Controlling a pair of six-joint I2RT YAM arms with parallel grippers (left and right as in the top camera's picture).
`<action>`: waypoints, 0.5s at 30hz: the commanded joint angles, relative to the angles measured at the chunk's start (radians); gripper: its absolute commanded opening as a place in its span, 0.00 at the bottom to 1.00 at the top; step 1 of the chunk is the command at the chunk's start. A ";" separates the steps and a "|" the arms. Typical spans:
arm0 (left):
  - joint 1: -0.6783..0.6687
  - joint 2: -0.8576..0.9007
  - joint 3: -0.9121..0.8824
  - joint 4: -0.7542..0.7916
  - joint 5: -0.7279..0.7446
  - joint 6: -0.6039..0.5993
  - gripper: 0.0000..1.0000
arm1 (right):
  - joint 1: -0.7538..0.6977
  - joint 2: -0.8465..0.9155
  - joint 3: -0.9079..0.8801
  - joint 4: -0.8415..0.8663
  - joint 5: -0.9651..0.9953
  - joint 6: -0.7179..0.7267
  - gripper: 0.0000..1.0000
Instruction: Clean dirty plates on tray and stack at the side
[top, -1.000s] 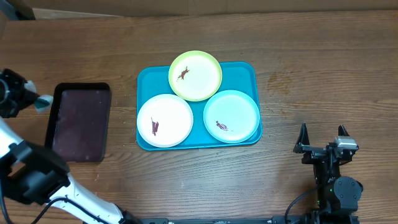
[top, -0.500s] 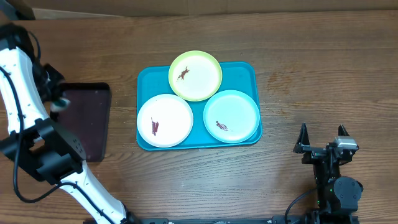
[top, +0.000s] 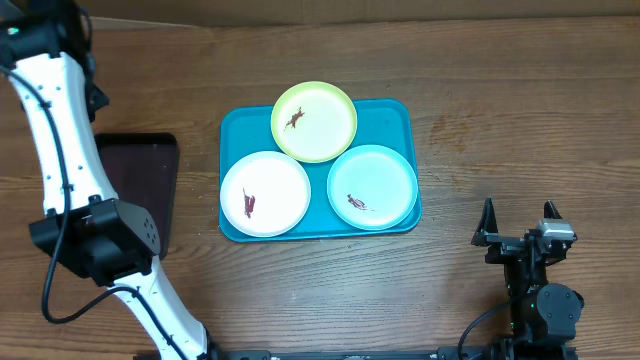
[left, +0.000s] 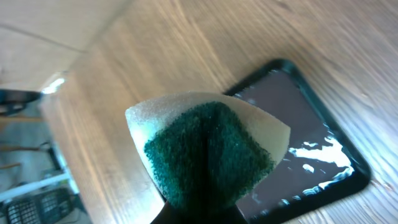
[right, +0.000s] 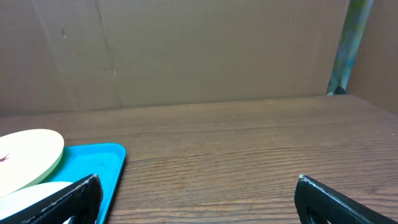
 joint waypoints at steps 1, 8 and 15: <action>-0.012 -0.019 -0.090 -0.002 -0.165 -0.134 0.04 | -0.005 -0.012 -0.011 0.007 -0.001 -0.007 1.00; -0.011 -0.019 -0.369 0.033 -0.211 -0.248 0.04 | -0.005 -0.012 -0.011 0.007 -0.001 -0.006 1.00; -0.012 -0.019 -0.317 -0.004 -0.254 -0.247 0.04 | -0.005 -0.012 -0.011 0.007 -0.001 -0.007 1.00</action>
